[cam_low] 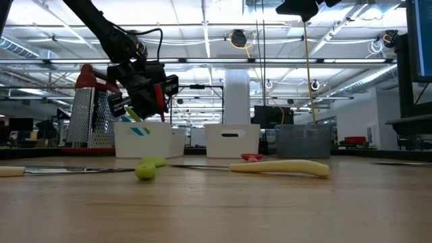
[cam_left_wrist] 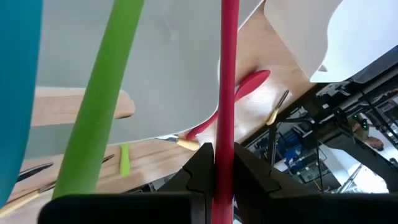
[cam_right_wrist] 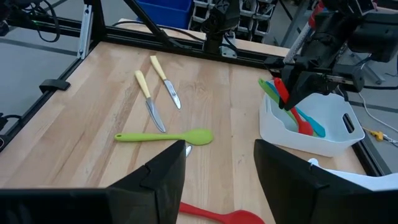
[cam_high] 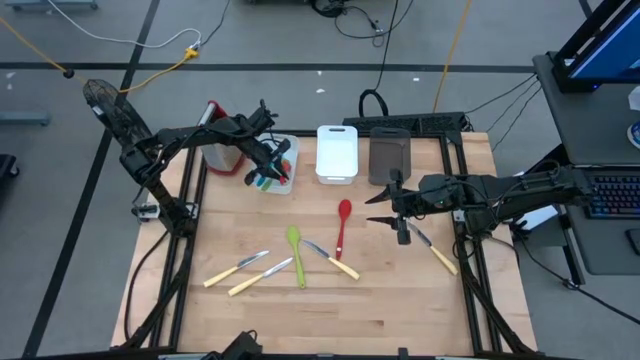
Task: Pick & Place Kitchen Items
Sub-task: Put the red spatula into the left white bin
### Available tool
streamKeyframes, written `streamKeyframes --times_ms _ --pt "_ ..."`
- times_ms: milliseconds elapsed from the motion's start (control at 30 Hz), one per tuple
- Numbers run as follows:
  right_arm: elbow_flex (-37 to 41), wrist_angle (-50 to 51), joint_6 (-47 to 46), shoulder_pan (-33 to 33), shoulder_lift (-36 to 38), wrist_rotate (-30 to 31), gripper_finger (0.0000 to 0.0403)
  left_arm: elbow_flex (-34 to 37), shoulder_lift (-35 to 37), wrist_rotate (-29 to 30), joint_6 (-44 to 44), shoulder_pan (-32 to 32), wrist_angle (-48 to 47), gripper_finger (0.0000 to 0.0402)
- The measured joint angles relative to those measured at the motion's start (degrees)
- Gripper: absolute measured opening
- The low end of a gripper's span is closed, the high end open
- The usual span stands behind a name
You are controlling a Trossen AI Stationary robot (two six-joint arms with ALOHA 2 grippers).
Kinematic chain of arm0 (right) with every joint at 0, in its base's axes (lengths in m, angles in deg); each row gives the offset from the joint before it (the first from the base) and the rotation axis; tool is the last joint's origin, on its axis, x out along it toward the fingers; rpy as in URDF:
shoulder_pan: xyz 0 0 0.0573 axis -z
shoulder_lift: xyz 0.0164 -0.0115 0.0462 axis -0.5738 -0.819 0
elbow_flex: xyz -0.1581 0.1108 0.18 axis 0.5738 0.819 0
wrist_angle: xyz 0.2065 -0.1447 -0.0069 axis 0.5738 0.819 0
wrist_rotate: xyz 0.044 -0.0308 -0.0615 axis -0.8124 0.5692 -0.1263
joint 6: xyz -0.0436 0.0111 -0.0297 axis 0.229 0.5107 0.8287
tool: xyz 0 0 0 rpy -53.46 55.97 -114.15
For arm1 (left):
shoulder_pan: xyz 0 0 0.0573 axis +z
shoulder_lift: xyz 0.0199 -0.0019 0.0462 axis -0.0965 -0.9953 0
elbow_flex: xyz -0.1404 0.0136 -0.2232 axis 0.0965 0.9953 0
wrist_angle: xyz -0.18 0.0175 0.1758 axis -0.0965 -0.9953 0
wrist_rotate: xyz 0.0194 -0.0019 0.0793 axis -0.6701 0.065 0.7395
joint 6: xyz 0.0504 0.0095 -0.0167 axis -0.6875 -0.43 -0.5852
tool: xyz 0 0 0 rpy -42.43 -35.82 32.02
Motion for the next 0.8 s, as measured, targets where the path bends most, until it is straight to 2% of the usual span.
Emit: streamKeyframes --times_ms 567,700,800 --pt "0.00 0.00 0.26 0.00 0.00 0.00 0.0183 0.00 -0.02 1.71 -3.73 -1.63 -0.06 0.0047" --pt "0.00 0.00 0.26 0.00 0.00 0.00 0.0183 0.00 -0.02 5.40 -4.83 -1.97 -0.12 0.0047" --pt "0.00 0.00 0.26 0.00 0.00 0.00 0.0183 0.00 -0.02 10.42 -8.36 -1.94 0.57 0.0047"
